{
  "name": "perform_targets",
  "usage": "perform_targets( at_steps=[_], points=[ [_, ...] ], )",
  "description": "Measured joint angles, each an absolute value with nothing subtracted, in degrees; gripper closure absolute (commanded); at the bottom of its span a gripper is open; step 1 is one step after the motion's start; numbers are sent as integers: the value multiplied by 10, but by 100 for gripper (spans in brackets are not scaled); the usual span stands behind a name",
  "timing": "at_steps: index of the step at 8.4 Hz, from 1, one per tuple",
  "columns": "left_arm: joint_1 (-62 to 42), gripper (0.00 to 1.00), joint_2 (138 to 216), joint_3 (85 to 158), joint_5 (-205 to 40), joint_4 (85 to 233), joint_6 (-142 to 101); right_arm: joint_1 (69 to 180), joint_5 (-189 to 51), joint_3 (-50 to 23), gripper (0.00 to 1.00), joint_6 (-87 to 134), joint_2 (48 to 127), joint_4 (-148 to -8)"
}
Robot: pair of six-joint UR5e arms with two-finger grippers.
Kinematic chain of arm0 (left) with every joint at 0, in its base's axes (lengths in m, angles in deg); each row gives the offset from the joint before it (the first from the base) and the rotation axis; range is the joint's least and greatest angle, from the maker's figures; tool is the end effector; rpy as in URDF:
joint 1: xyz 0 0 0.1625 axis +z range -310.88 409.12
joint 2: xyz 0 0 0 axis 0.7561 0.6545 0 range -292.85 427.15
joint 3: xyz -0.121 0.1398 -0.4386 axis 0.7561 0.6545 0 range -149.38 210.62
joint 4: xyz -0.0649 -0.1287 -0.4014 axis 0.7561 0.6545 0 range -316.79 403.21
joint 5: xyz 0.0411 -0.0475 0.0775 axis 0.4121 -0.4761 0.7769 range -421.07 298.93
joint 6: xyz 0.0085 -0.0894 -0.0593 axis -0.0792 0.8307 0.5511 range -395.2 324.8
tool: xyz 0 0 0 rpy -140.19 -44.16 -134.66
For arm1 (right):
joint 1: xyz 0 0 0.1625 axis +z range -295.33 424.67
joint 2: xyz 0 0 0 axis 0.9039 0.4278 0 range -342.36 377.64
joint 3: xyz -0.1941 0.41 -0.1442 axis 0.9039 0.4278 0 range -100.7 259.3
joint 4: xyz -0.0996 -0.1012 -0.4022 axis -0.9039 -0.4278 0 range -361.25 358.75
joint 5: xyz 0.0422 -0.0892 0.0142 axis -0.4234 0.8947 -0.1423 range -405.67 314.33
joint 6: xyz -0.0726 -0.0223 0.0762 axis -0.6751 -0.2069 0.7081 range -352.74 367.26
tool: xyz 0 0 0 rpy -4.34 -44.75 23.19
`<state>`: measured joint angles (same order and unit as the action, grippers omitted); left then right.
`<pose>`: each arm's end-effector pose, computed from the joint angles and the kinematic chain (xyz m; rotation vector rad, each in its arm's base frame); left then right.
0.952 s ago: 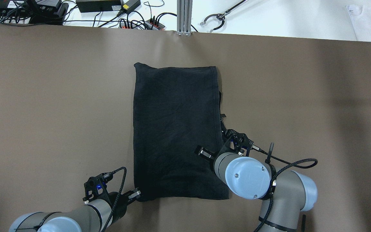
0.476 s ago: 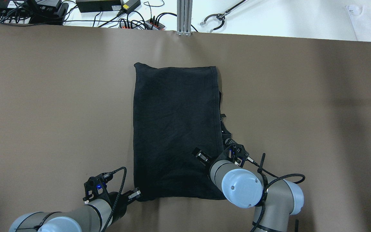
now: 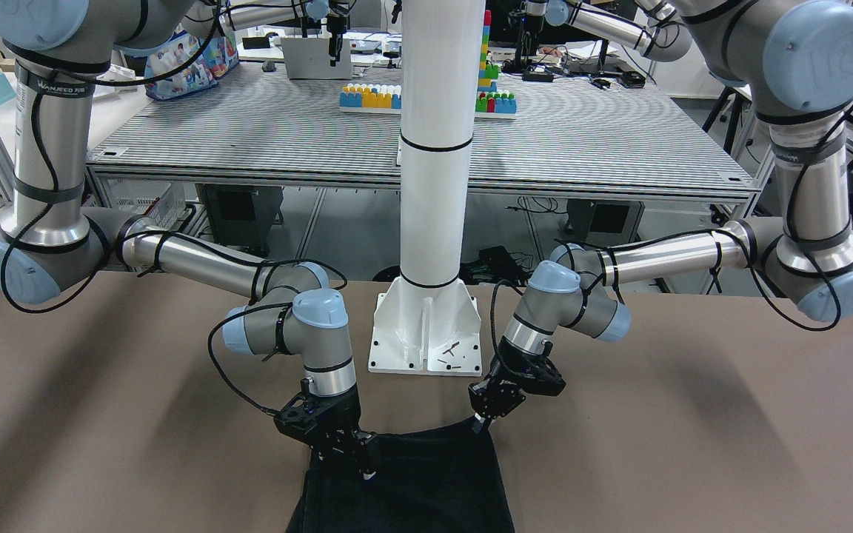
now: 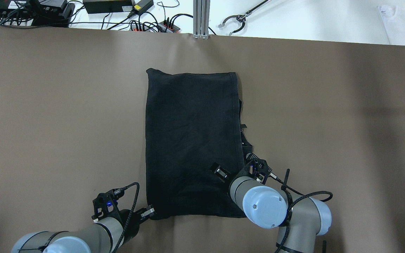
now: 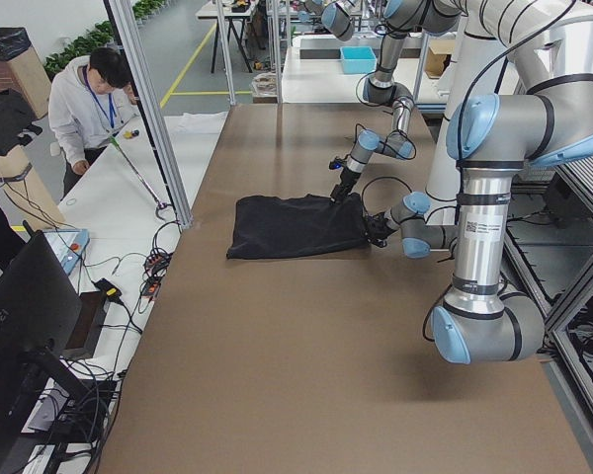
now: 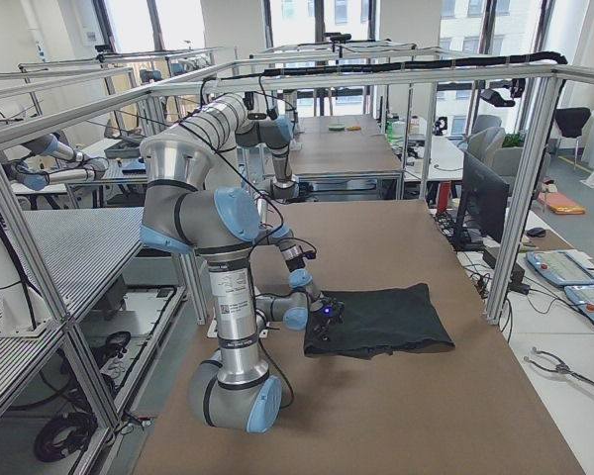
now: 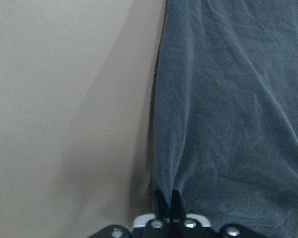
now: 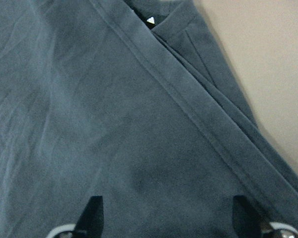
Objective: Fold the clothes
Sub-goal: 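Grasp the near corners of the bundle with both grippers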
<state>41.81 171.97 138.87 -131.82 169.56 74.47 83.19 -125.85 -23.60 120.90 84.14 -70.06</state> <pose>0.5652 -0.2426 0.3439 0.1656 1.2446 -0.6118 -0.5766 -0.3532 0.3313 0.1148 -1.0354 0.7562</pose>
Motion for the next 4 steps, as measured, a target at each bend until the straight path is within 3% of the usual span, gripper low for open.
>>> perform_targets(
  at_steps=[4],
  points=[
    [419,100,1723,1379,-1318,1696,744,829,-1265,-253,7,1208,867,-708]
  ],
)
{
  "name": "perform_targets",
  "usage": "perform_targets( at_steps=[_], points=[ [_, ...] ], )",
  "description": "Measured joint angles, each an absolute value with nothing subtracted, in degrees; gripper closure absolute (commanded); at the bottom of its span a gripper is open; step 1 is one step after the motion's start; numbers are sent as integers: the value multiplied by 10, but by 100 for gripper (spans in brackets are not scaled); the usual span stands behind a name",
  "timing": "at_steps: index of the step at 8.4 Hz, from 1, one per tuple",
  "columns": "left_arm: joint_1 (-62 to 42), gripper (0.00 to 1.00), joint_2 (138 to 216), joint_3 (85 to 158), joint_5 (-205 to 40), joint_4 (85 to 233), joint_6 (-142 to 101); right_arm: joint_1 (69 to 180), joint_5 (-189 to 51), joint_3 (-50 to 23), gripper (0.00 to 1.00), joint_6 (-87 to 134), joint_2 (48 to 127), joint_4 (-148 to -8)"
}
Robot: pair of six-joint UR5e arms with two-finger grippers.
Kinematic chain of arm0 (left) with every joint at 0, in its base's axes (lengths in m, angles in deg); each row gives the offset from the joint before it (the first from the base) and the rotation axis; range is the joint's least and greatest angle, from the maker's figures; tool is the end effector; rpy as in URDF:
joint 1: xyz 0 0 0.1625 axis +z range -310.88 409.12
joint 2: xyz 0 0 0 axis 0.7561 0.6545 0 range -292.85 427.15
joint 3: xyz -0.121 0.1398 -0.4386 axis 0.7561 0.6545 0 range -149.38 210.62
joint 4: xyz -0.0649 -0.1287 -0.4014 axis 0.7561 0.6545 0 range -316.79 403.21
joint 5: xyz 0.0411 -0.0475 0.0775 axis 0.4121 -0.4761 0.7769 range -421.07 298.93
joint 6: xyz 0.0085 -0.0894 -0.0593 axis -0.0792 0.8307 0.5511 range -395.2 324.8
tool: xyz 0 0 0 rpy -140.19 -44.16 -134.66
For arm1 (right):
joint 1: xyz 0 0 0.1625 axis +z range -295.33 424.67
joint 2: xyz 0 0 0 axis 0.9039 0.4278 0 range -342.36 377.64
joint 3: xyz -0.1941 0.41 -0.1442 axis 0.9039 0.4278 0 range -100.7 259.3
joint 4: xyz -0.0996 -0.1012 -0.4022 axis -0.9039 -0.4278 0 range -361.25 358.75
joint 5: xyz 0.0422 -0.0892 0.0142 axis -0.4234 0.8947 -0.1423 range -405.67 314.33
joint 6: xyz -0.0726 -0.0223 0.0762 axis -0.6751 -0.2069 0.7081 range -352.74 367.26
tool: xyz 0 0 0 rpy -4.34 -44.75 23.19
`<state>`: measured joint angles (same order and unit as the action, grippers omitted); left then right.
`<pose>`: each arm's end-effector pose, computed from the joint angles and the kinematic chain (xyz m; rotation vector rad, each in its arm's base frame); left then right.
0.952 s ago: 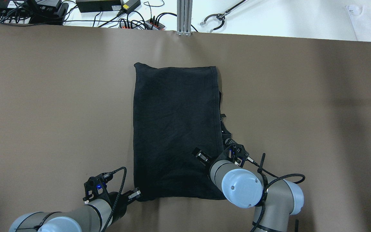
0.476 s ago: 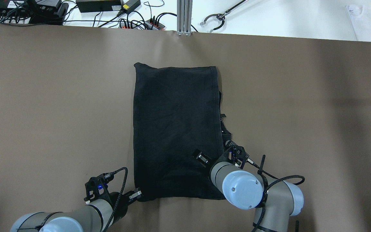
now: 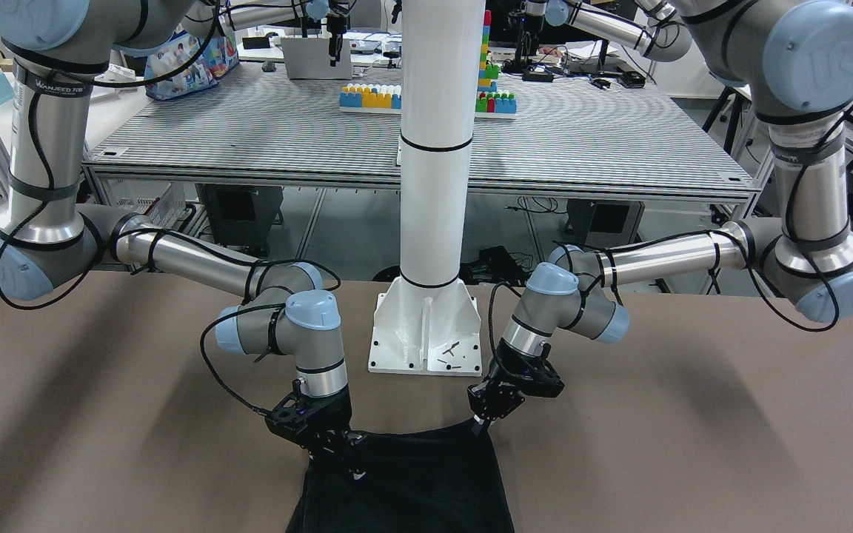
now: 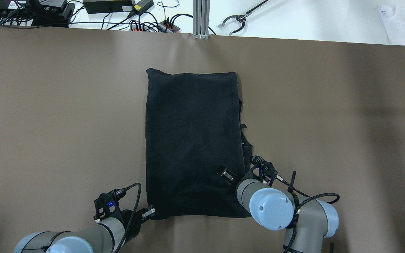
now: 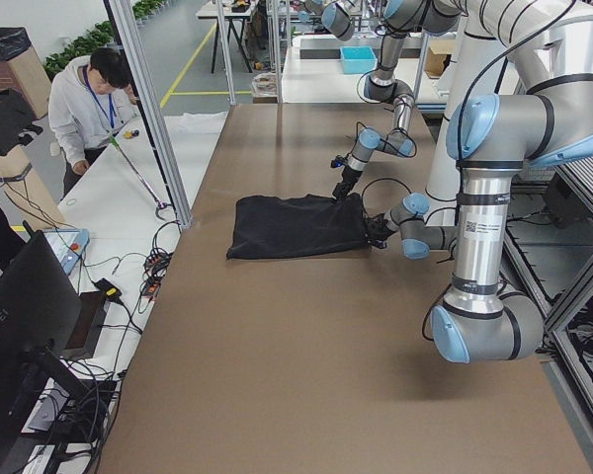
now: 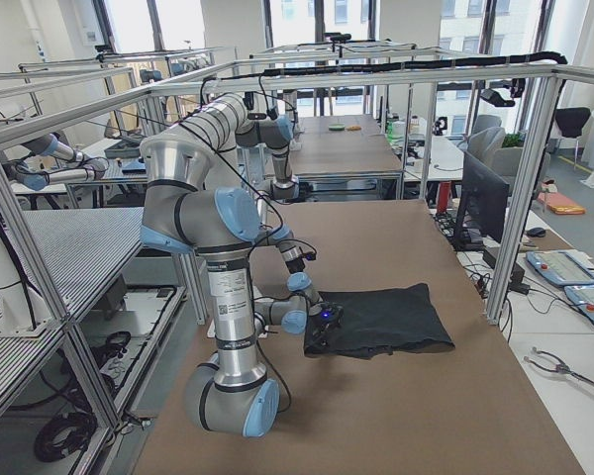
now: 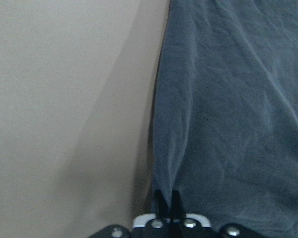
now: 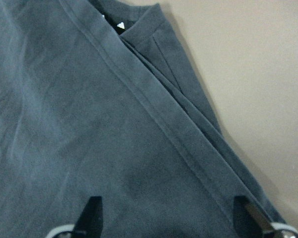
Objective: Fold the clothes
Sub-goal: 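Grasp the near corners of the bundle with both grippers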
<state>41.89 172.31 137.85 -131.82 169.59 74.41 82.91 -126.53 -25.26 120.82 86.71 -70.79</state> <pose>0.5715 -0.2426 0.3487 0.1674 1.2332 -0.6088 -0.5643 -0.3444 0.3488 0.1039 -1.0054 0.7461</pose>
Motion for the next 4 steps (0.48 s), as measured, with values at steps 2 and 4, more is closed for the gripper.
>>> perform_targets(
  at_steps=[2,4],
  points=[
    [419,100,1723,1375,-1318,1696,744,818,-1270,-255,8,1210,869,-712],
    [419,100,1723,1374,-1315,1696,744,801,-1261,-251,9,1215,868,-714]
  ],
)
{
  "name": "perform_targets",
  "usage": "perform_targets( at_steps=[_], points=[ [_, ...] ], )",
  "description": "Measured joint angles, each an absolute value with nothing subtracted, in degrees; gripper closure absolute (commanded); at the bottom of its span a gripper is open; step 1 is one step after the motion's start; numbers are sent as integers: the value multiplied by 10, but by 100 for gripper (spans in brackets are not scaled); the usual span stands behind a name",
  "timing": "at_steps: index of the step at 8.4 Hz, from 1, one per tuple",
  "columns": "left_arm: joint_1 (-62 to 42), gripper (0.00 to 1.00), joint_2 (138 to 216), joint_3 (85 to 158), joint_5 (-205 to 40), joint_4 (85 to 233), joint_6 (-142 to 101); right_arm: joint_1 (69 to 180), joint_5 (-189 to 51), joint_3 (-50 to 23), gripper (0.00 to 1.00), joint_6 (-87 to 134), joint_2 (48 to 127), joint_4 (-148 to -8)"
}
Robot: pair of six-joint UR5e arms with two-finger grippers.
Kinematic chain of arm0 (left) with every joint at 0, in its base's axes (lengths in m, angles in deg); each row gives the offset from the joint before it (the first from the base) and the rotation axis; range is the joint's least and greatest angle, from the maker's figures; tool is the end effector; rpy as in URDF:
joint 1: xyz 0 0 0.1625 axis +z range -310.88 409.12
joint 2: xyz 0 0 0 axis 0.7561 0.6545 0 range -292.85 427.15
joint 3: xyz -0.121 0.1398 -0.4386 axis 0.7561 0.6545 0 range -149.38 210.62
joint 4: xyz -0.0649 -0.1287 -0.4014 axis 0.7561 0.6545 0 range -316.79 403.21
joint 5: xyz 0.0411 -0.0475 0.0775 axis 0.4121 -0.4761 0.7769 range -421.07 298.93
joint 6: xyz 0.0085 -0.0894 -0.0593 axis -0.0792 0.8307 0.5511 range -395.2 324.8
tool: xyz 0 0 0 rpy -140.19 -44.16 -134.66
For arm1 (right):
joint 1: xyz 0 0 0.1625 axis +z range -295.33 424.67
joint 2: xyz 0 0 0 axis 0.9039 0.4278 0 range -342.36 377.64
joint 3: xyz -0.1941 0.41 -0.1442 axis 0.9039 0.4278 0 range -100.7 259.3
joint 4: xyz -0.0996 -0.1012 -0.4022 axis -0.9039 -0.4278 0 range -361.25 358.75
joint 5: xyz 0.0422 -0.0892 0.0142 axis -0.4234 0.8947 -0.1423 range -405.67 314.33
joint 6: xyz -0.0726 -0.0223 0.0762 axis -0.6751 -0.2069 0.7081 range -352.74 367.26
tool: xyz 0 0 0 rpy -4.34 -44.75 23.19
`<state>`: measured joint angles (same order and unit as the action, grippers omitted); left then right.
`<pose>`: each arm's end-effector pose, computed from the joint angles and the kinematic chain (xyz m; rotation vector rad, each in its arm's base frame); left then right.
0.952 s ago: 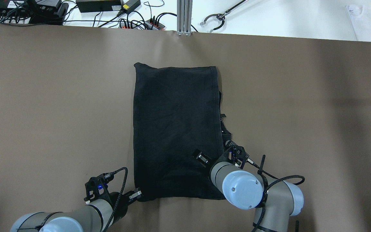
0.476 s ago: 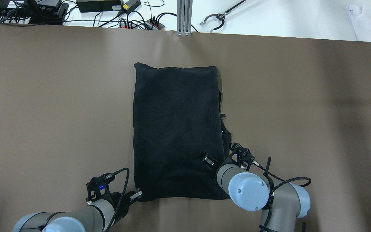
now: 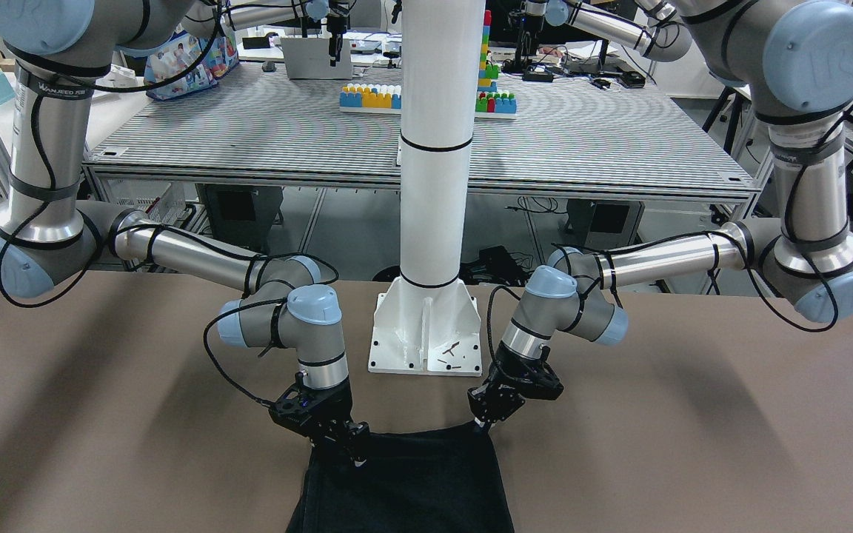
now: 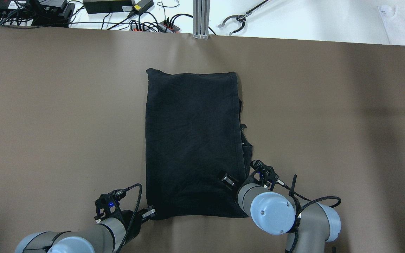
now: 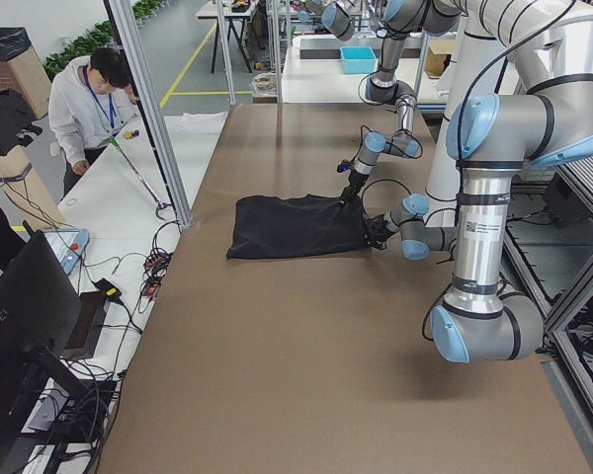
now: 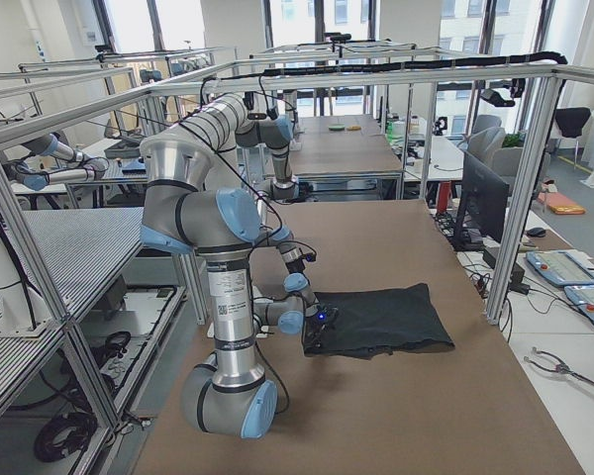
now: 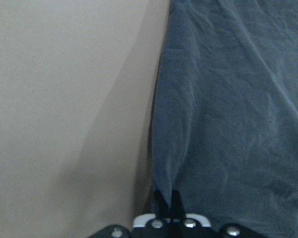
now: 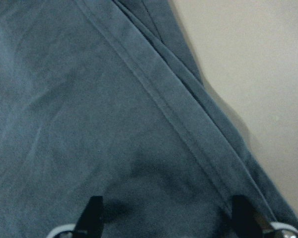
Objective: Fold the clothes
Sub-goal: 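Grasp the near corners of the bundle with both grippers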
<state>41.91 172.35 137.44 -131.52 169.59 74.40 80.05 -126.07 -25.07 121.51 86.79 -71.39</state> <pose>0.5734 -0.2432 0.3516 0.1731 1.2270 -0.6110 -0.5813 -0.3168 0.3527 0.0817 -0.9909 0.7158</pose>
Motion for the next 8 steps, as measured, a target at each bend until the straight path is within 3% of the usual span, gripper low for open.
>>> perform_targets(
  at_steps=[1,4,8],
  points=[
    [419,100,1723,1374,-1313,1696,744,797,-1256,-245,12,1216,868,-714],
    [420,100,1723,1373,-1310,1696,745,796,-1244,-237,36,1220,866,-715],
    [421,100,1723,1373,-1309,1696,745,795,-1226,-236,60,1251,864,-716]
  ],
)
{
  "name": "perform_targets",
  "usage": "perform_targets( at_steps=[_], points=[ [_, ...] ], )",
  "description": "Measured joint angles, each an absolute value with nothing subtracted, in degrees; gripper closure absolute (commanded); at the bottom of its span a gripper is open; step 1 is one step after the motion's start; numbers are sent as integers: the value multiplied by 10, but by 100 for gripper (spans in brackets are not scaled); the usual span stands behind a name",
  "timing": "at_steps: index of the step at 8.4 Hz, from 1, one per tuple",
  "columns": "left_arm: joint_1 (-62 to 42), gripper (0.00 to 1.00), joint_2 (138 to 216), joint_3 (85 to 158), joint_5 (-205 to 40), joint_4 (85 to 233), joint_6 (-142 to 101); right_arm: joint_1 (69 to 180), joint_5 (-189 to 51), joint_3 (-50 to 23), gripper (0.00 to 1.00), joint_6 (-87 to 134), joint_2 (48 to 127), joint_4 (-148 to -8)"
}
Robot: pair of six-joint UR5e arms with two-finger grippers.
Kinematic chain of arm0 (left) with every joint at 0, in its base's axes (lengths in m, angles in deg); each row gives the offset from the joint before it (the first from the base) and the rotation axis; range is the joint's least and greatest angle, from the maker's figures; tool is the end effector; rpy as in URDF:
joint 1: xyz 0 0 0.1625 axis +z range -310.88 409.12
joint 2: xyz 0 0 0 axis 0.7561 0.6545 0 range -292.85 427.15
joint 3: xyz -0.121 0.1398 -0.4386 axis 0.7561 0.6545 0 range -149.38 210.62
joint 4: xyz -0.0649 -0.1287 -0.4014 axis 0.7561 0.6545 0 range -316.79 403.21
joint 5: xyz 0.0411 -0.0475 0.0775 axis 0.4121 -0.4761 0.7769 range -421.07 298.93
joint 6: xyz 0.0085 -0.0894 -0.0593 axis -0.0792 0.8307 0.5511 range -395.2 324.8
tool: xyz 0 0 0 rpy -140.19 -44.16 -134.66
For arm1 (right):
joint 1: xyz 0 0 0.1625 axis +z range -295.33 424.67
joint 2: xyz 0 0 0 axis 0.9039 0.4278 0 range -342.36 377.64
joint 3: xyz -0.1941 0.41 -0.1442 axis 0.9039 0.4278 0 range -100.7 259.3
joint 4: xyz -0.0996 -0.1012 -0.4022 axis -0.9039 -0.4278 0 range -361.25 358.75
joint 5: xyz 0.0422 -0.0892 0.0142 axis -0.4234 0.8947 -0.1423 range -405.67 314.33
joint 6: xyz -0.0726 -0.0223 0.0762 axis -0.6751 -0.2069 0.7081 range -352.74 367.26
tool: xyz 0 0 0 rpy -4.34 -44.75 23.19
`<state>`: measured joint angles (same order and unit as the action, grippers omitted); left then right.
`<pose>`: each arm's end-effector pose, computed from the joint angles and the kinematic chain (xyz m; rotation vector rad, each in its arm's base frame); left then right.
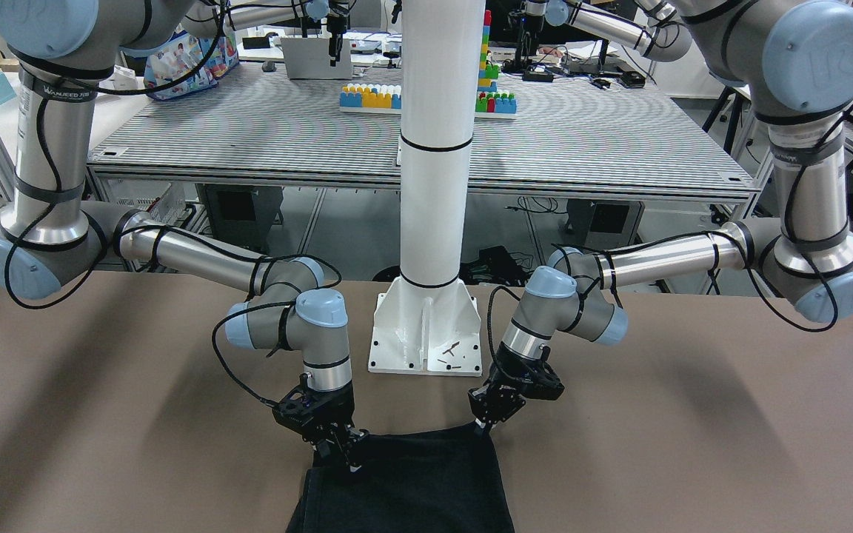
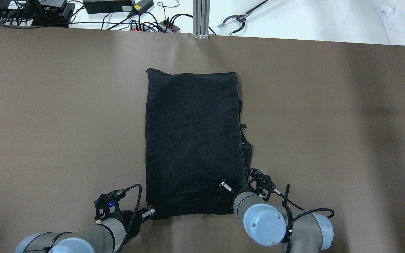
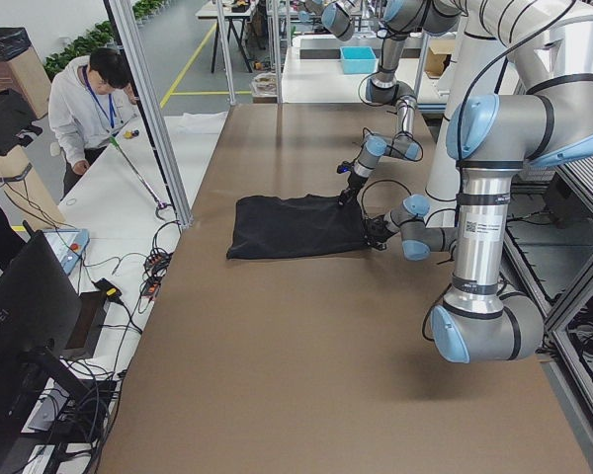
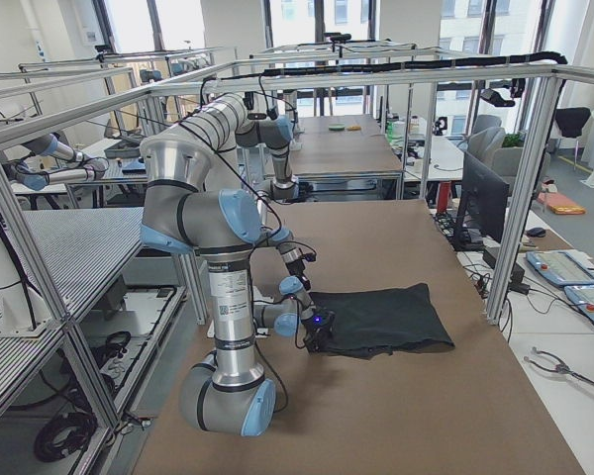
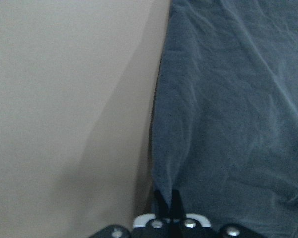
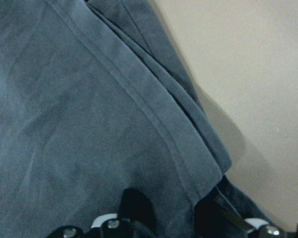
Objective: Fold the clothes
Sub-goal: 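Grasp the near corners of the bundle with both grippers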
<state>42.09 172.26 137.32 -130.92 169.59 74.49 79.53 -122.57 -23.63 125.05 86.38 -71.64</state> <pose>0.5740 -0.2424 0.3534 0.1803 1.2242 -0.6154 -0.5890 -0.3195 0.3599 0.1080 -0.9801 0.7923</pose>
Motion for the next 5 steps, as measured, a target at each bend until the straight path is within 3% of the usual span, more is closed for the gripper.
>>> perform_targets(
  at_steps=[1,3,5],
  points=[
    [421,100,1723,1373,-1309,1696,745,795,-1224,-236,69,1258,864,-716],
    [421,100,1723,1373,-1309,1696,745,795,-1221,-237,98,1274,863,-717],
    [421,100,1723,1374,-1309,1696,744,796,-1219,-241,100,1285,862,-717]
  ],
)
